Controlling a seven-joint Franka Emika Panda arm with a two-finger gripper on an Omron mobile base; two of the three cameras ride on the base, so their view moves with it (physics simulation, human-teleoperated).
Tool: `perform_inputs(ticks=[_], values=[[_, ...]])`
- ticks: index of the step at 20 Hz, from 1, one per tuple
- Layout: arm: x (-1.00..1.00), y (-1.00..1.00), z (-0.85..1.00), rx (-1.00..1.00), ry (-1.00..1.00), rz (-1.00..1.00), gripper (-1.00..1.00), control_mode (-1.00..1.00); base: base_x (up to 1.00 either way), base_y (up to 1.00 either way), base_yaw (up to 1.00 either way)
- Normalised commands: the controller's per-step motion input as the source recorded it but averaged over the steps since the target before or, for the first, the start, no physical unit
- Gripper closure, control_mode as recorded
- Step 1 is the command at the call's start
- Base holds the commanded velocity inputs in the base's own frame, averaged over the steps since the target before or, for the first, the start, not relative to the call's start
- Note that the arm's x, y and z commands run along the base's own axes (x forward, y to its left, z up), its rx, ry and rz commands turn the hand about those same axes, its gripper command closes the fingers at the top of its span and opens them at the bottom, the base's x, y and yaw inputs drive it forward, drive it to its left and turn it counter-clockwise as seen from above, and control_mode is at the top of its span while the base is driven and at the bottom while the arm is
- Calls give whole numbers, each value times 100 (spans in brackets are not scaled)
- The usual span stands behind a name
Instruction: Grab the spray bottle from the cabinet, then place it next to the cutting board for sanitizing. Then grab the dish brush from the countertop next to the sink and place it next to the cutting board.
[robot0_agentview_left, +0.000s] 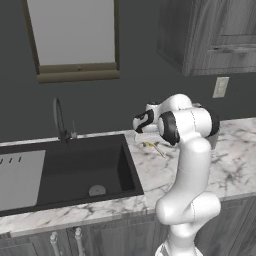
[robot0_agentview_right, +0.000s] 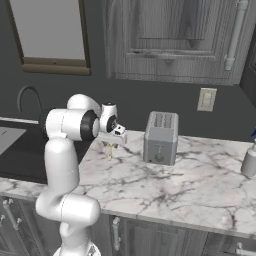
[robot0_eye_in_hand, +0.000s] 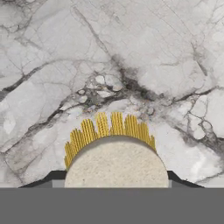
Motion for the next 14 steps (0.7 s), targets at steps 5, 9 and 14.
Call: perform_inputs(ticks=[5, 9, 14], values=[[-73, 0, 26, 11, 0, 0, 100, -100, 0, 0, 0], [-69, 0, 71, 3, -9, 2, 100, -100, 0, 0, 0], [-59, 0, 83, 0, -5, 5, 100, -100, 0, 0, 0]])
